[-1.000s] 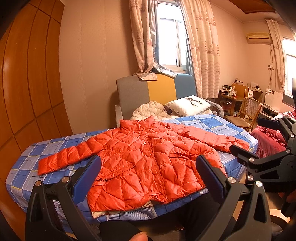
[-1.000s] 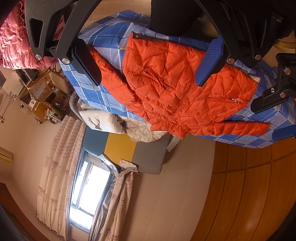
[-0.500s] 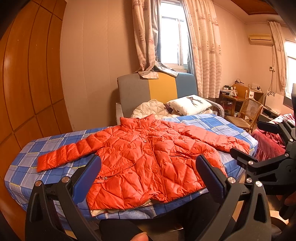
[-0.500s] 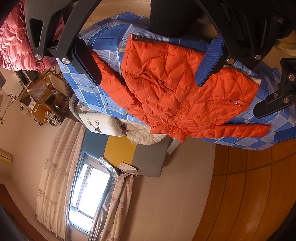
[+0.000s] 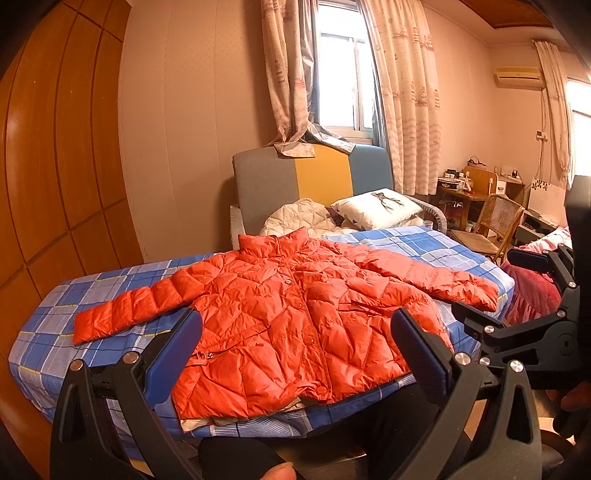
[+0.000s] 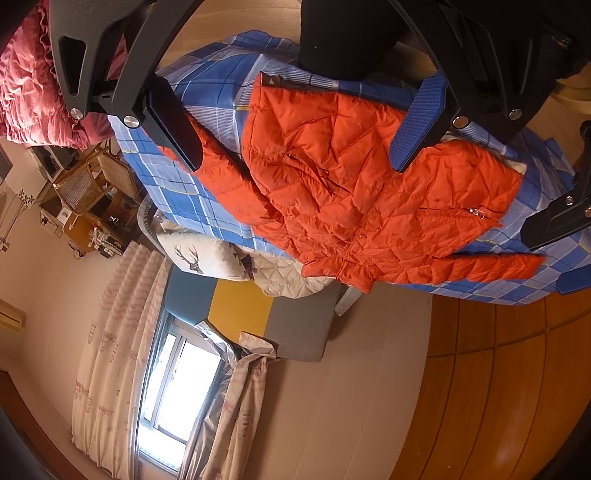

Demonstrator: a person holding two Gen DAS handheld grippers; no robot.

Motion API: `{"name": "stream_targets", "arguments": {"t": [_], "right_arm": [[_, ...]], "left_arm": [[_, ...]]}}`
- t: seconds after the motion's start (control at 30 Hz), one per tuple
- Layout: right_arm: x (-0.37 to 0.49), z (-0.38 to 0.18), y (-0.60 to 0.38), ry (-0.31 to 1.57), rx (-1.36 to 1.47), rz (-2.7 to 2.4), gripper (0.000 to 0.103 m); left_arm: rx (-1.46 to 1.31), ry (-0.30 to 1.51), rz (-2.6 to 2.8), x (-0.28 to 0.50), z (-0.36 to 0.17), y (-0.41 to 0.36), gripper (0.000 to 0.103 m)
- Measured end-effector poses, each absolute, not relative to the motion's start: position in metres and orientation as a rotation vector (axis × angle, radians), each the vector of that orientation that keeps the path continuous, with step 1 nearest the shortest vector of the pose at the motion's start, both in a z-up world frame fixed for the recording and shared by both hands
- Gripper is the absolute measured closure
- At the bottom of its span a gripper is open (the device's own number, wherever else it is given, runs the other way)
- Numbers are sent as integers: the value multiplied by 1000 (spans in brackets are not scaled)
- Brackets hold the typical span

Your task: Fold large clothes

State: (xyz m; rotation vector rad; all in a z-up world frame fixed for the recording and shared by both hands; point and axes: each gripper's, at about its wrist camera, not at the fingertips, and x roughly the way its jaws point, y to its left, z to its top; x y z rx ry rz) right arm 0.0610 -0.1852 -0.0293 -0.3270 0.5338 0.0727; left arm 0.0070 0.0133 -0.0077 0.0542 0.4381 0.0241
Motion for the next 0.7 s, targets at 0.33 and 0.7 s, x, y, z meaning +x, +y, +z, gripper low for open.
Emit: {"name": "stream_targets", "arguments": {"t": [0.33, 0.7], "right_arm": [[72, -47, -189, 579, -283, 57, 3], [104, -89, -222, 702, -101, 101, 3]], "left_arm": [[18, 458, 4, 13, -14, 20, 2], [-21, 482, -2, 31, -43, 35, 2]]}}
